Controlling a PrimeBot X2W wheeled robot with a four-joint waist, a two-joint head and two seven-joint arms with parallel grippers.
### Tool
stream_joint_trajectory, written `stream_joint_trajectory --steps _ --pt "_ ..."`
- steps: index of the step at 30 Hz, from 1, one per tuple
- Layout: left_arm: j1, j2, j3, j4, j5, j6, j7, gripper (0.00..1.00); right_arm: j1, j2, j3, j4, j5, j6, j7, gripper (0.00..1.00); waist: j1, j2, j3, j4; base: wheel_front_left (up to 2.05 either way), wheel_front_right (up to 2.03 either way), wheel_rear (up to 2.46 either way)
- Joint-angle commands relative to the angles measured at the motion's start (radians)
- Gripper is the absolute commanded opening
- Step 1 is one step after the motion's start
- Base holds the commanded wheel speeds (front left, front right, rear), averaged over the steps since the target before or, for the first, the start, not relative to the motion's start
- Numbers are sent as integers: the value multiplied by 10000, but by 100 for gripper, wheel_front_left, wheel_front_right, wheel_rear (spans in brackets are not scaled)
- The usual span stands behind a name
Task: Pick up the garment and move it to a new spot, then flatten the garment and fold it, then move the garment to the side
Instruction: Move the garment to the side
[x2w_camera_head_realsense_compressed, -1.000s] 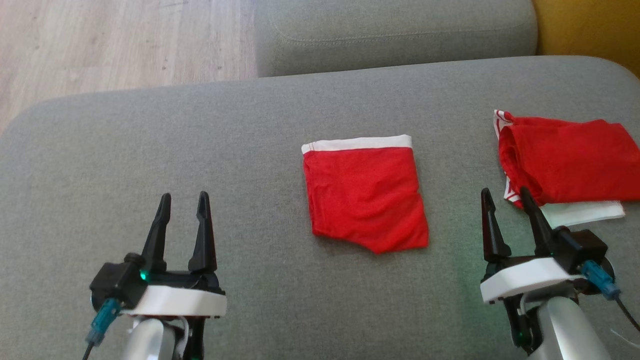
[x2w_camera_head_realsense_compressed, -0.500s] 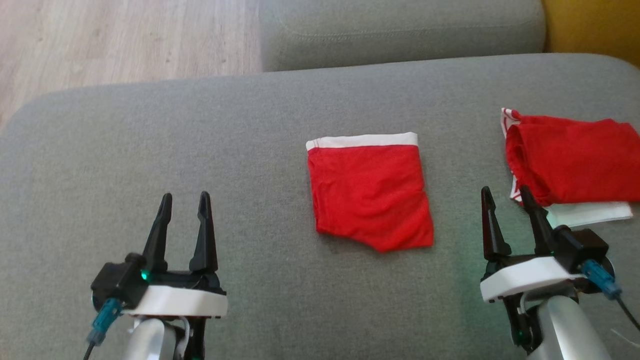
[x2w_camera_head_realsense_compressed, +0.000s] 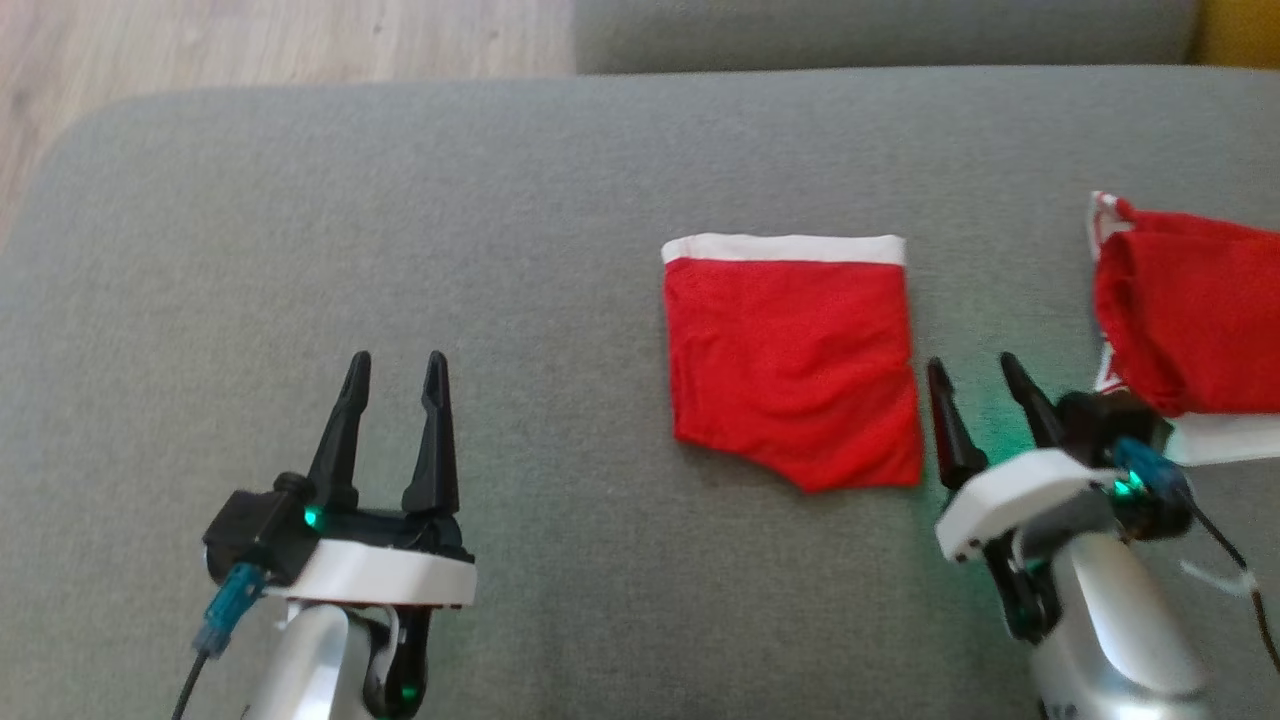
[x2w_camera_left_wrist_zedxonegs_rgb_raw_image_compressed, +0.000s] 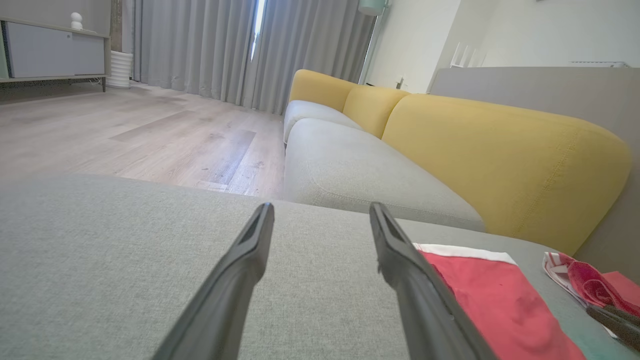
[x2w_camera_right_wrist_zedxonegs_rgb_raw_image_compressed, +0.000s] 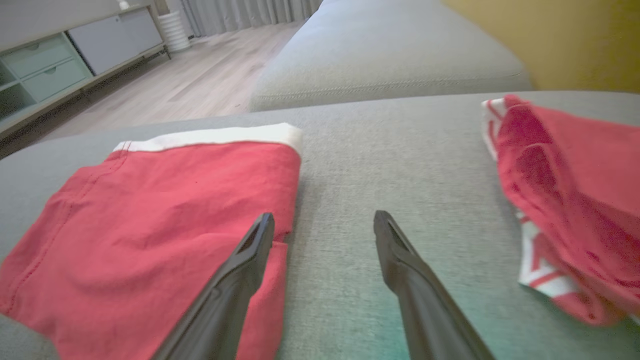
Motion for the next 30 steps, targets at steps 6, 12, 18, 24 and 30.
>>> stream_joint_trajectory --steps 6,12,18,24,30 --pt "-566 70 86 -125 -119 17 -80 100 -1358 -14 799 965 1347 -9 331 100 -2 0 495 496 0 0 0" --pt "-744 70 -52 -89 -228 16 -80 100 -2250 -14 1448 2564 1649 -9 630 100 -2 0 737 814 0 0 0" --pt "-770 70 -53 -41 -276 15 -80 100 -2800 -14 2037 3749 1420 -9 676 0 -2 0 678 900 0 0 0" --pt "-651 70 41 -65 -249 15 -80 100 -3275 -14 2225 4394 379 -9 -255 0 -2 0 334 621 0 0 0" --pt "-471 70 98 -90 -203 14 -80 100 -3562 -242 2276 4450 -867 -9 -853 0 -2 0 -91 239 0 0 0"
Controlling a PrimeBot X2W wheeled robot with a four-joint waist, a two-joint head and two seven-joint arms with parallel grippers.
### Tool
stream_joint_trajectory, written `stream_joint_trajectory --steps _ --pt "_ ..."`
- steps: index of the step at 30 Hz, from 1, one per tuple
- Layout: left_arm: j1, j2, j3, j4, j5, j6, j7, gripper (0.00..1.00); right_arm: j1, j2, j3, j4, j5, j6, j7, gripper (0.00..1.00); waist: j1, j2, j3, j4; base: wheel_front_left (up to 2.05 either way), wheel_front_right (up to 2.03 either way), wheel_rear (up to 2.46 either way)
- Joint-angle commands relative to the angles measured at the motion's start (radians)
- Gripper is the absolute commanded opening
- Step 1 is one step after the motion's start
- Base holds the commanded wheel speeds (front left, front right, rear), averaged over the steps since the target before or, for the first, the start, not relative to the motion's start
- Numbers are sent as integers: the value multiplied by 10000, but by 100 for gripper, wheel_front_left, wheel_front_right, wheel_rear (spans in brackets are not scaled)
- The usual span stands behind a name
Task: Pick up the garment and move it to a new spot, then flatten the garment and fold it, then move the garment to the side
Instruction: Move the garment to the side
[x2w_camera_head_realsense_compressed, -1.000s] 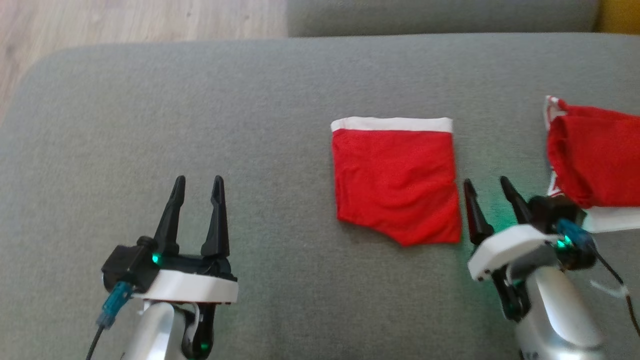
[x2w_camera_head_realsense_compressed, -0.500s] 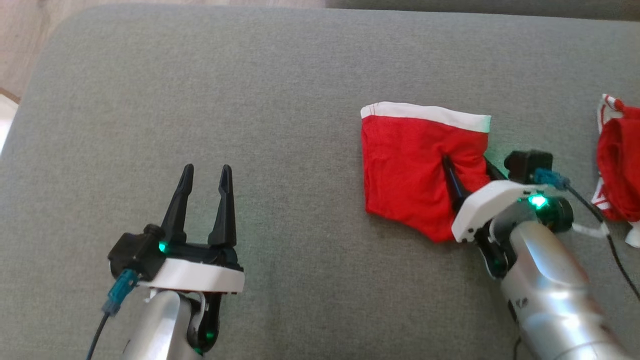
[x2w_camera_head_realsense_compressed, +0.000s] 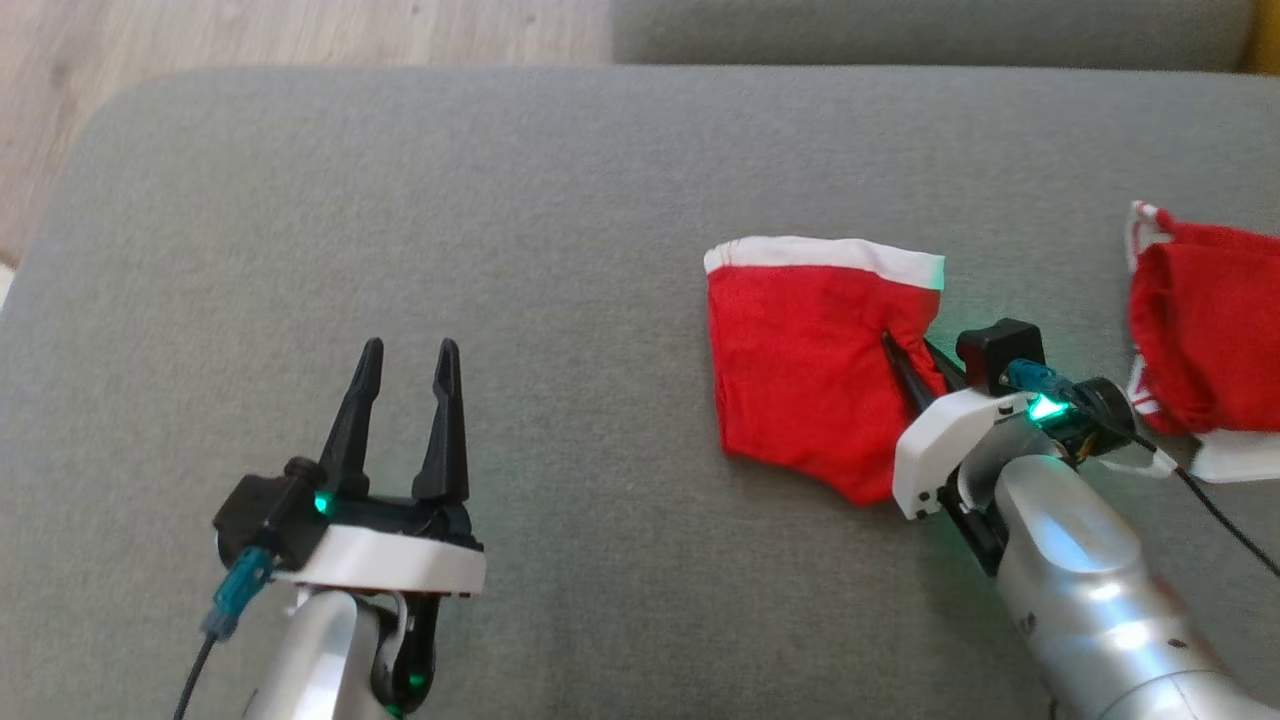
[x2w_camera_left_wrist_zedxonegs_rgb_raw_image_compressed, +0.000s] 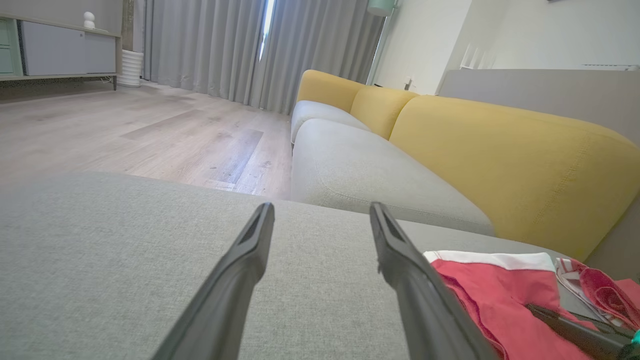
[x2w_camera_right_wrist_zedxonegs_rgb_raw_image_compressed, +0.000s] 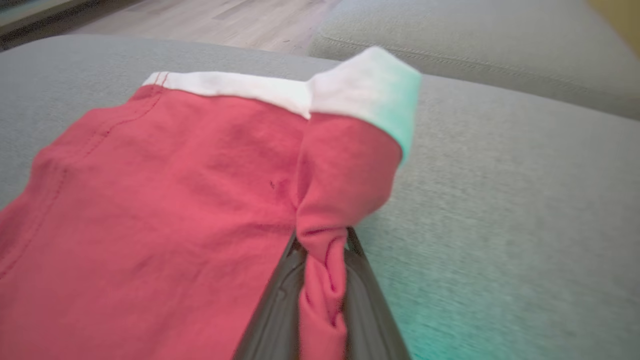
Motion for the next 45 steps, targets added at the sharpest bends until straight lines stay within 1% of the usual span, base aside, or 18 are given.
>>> stream_joint_trajectory --steps 1,4,6,7,9,13,16,18,20,23,28,32,36,39,45 --pt "-90 72 335 -336 -25 16 -80 100 -433 -88 320 -276 -324 -9 -187 0 0 0 -273 -245 0 0 0" --pt "43 72 386 -359 -18 25 -80 100 -465 -423 802 -405 -559 -9 -143 0 0 0 -500 -450 0 0 0" --pt "121 72 410 -380 -18 33 -80 100 -502 -779 1217 -543 -543 -9 -35 0 0 0 -612 -574 0 0 0" --pt "121 72 410 -380 -18 33 -80 100 -502 -779 1217 -543 -543 -9 -35 0 0 0 -612 -574 0 0 0" --pt "180 72 419 -407 -26 50 -80 100 -575 -1245 1632 -733 -357 -9 107 0 0 0 -677 -675 0 0 0" --pt "202 72 395 -487 -45 82 -80 100 -799 -2453 2430 -1292 215 -9 504 0 0 0 -621 -794 0 0 0" --pt "146 72 400 -579 -46 93 -80 100 -1036 -3433 2927 -1843 750 -9 941 0 0 0 -378 -838 0 0 0" --pt "83 72 401 -604 -30 88 -80 100 -1179 -4139 3174 -2207 1108 -9 1210 0 0 0 -159 -832 0 0 0" --pt "6 72 406 -608 -5 81 -80 100 -1317 -4957 3419 -2475 1174 -9 1434 0 0 0 75 -806 0 0 0" --pt "-176 72 384 -614 12 67 -80 100 -1366 -5890 3448 -2621 1491 -9 1757 0 0 0 439 -707 0 0 0" --pt "-508 72 366 -614 20 45 -80 100 -1318 -6921 3346 -2750 1706 -9 2304 0 0 0 1031 -550 0 0 0" --pt "-721 72 379 -582 48 32 -80 100 -1284 -7404 3097 -2634 1650 -9 2639 0 0 0 1392 -468 0 0 0" --pt "-895 72 376 -571 60 23 -80 100 -1222 -7645 2889 -2520 1424 -9 2969 0 0 0 1641 -418 0 0 0" --pt "-996 72 367 -545 62 20 -80 100 -1112 -7702 2692 -2434 1254 -9 3227 0 0 0 1731 -424 0 0 0" --pt "-1115 72 323 -488 75 18 -80 100 -926 -7547 2264 -2516 1012 -9 3487 0 0 0 1751 -513 0 0 0"
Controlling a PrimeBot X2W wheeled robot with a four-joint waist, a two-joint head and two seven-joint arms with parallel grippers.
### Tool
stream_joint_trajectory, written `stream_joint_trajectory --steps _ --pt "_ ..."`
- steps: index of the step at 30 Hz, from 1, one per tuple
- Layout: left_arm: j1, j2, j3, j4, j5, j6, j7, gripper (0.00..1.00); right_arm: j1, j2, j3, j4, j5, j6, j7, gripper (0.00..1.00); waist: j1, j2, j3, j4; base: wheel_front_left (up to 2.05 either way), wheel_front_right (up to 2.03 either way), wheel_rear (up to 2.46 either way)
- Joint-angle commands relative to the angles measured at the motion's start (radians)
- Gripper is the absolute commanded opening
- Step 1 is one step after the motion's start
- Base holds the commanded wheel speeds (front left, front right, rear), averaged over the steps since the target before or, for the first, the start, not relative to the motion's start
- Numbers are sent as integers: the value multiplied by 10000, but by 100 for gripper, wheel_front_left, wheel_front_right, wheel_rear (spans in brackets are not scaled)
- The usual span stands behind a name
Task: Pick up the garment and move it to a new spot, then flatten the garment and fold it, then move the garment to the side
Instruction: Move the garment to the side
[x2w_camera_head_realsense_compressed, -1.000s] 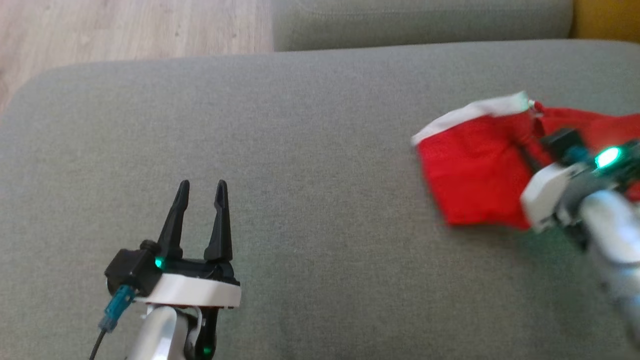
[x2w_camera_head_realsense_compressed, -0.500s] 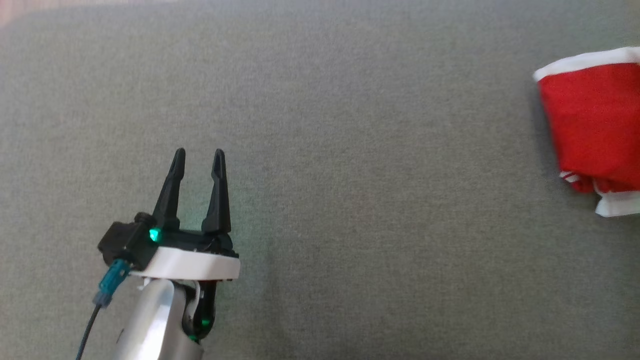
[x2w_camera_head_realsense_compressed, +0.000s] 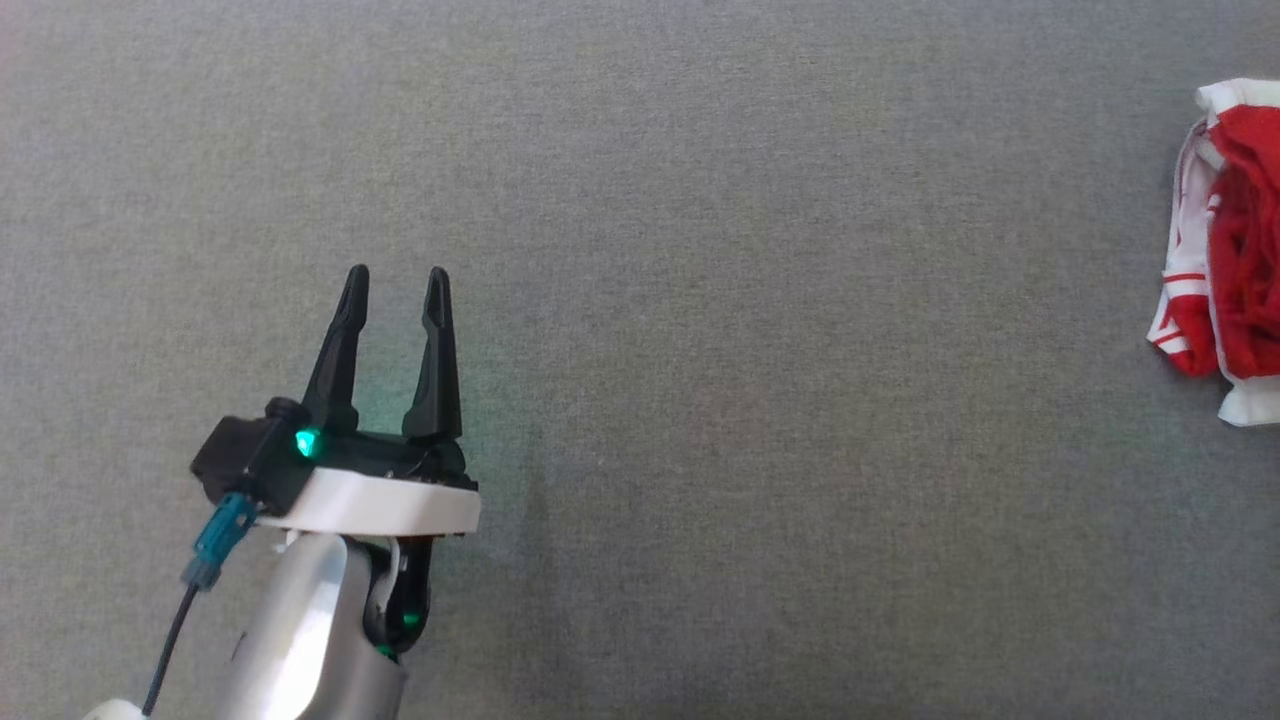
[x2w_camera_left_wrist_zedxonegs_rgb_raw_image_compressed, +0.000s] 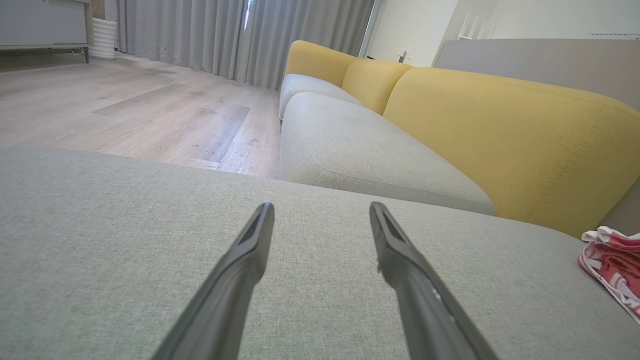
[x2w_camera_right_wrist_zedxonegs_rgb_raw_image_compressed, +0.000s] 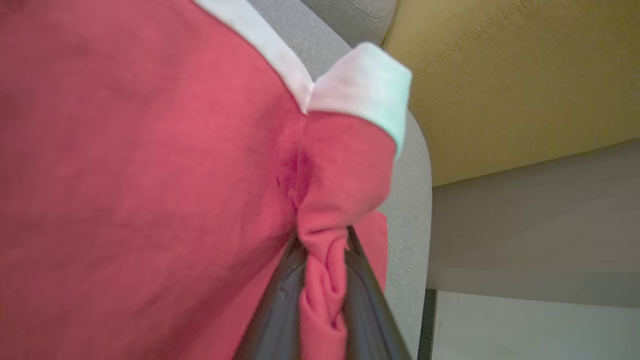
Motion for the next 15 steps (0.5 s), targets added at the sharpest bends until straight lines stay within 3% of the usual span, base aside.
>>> stream_joint_trajectory --steps 1,2,3,4,5,15 --pt "-284 76 264 -223 59 15 -80 100 280 -298 -176 -179 -105 -9 46 0 -1 0 -22 -33 0 0 0" --pt "-293 76 265 -216 63 15 -80 100 290 -253 -312 -190 -148 -9 42 0 -1 0 -36 -49 0 0 0" --pt "-295 76 271 -207 69 15 -80 100 291 -196 -456 -214 -223 -9 19 28 -1 0 -61 -68 0 0 0" --pt "-288 76 280 -196 76 15 -80 100 294 -137 -600 -234 -317 -9 3 94 -1 0 -96 -89 0 0 0" --pt "-276 76 290 -182 85 15 -80 100 305 -68 -745 -238 -411 -9 18 100 -1 0 -139 -110 0 0 0" --pt "3 75 545 -114 152 14 -80 100 382 744 -2034 -749 -1238 -9 -8 100 -1 0 -1058 -351 0 0 0"
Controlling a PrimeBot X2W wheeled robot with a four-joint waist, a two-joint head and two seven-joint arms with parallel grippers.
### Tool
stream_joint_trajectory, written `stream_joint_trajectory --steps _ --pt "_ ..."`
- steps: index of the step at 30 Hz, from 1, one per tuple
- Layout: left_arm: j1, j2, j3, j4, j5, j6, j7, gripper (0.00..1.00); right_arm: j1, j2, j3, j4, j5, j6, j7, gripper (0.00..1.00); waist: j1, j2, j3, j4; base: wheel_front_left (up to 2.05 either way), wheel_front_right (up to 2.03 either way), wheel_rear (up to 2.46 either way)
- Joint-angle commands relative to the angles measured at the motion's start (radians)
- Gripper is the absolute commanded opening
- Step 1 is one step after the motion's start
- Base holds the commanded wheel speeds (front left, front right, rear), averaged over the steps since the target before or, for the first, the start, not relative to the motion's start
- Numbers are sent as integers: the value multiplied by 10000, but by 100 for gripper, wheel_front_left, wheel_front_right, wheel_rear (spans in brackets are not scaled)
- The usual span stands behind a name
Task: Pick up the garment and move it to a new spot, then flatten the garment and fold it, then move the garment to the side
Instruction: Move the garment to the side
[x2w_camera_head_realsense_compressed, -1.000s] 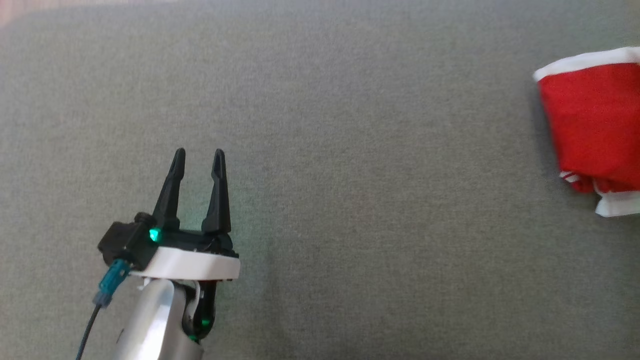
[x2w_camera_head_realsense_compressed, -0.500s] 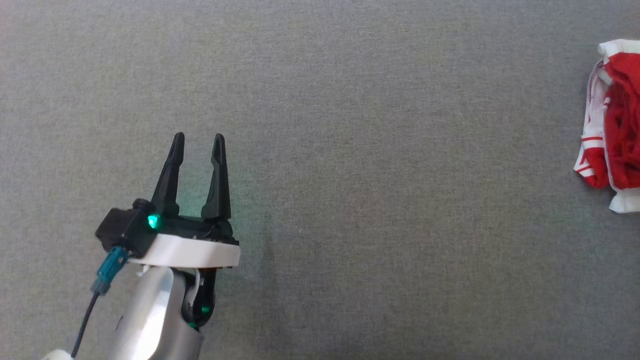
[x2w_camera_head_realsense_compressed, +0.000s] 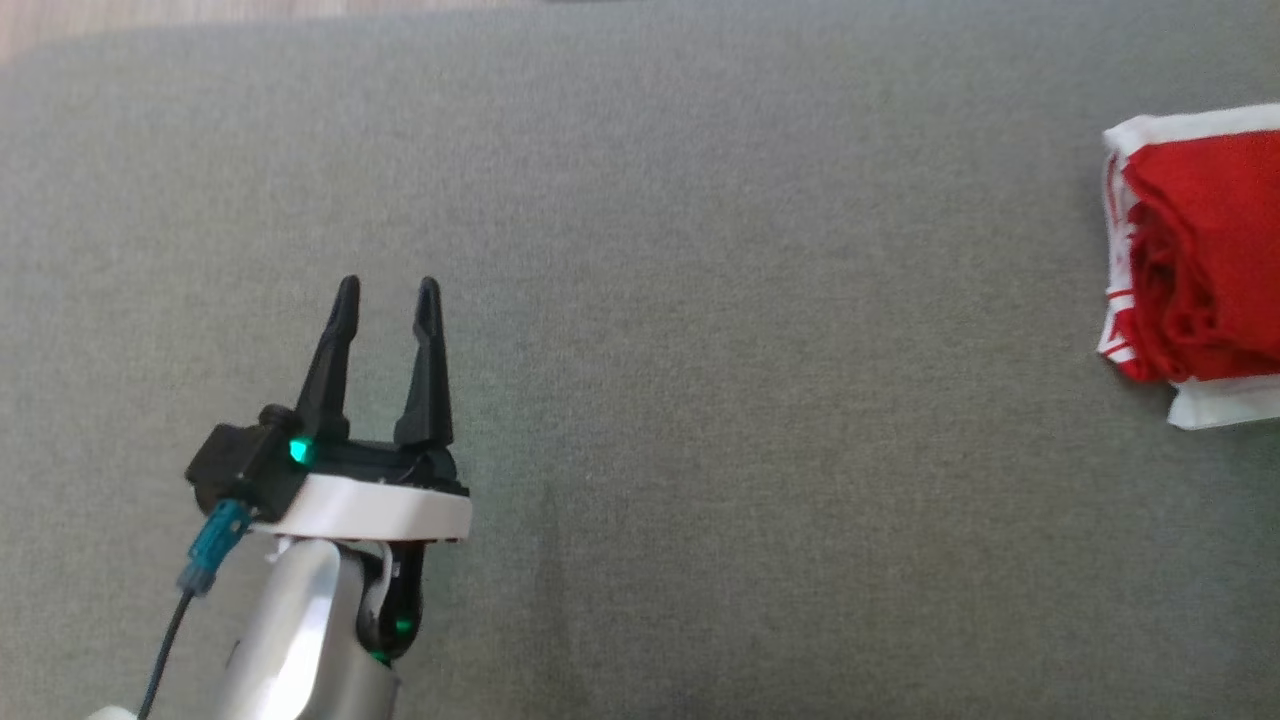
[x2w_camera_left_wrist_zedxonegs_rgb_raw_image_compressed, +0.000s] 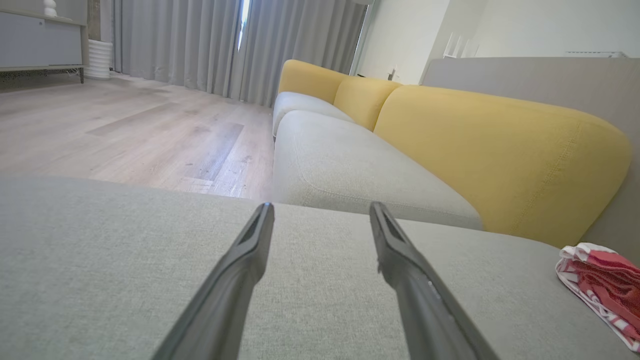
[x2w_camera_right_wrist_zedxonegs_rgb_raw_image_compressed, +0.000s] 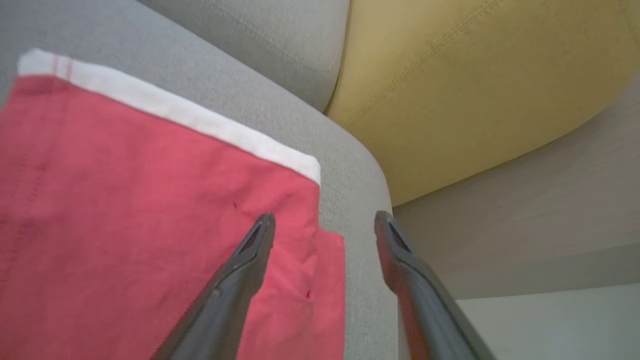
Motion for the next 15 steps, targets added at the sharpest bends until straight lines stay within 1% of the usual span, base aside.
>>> stream_joint_trajectory --steps 1,4,6,9,15 --pt "-37 77 417 -307 82 16 -80 100 116 -149 -139 -412 -120 -9 -124 100 0 0 -315 -96 0 0 0" --pt "112 77 567 -368 109 16 -80 100 108 338 -603 -931 -423 -9 -381 100 0 0 -727 -171 0 0 0" --pt "226 77 675 -445 134 16 -80 100 146 861 -963 -1369 -463 -9 -618 100 0 0 -1020 -210 0 0 0" --pt "414 77 873 -624 162 16 -80 100 339 1795 -1481 -2121 -466 -9 -1028 100 0 0 -1398 -272 0 0 0" --pt "792 77 1151 -891 292 16 -80 100 1301 3928 -2291 -3764 -119 -9 -2003 100 0 0 -1996 -350 0 0 0"
